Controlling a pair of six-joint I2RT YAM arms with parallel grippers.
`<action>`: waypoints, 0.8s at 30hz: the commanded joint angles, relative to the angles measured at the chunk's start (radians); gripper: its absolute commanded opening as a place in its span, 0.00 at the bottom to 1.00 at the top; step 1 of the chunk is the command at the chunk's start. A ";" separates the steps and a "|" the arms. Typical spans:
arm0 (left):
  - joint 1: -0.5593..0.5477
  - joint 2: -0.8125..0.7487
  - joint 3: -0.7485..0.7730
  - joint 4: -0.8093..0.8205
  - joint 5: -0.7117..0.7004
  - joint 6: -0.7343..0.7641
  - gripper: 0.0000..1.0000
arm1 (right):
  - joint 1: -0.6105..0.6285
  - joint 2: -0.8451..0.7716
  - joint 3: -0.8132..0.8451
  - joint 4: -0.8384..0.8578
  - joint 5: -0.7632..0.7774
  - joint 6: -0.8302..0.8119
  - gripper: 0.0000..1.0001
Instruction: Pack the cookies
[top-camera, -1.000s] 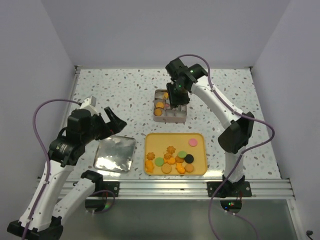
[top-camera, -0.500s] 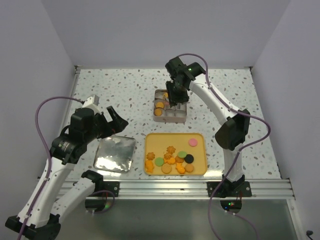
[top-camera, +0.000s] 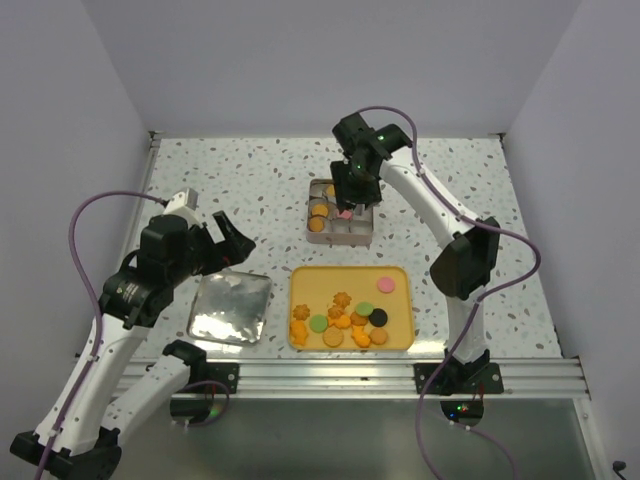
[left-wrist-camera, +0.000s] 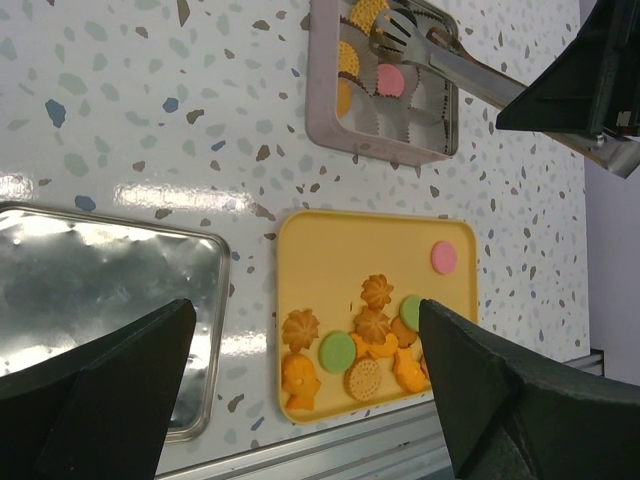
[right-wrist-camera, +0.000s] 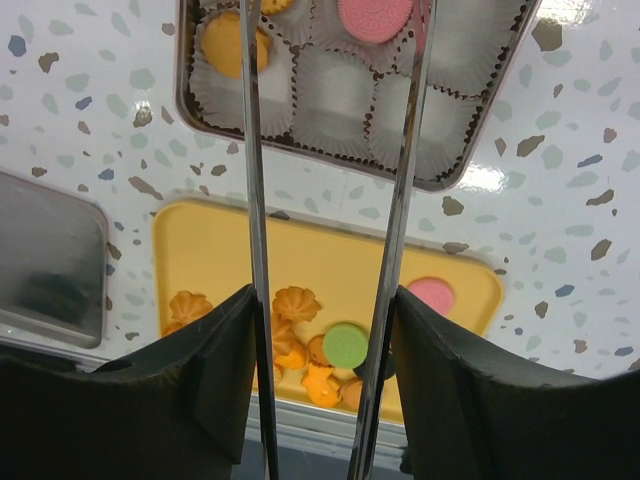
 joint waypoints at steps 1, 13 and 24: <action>-0.005 -0.006 0.040 0.040 -0.015 0.028 1.00 | -0.007 -0.034 0.012 0.027 0.022 -0.004 0.56; -0.005 -0.016 0.068 0.014 -0.047 0.026 1.00 | -0.007 -0.256 -0.174 0.048 0.002 0.031 0.53; -0.005 -0.042 0.057 -0.004 -0.097 -0.030 1.00 | -0.001 -0.589 -0.537 0.057 -0.061 0.041 0.42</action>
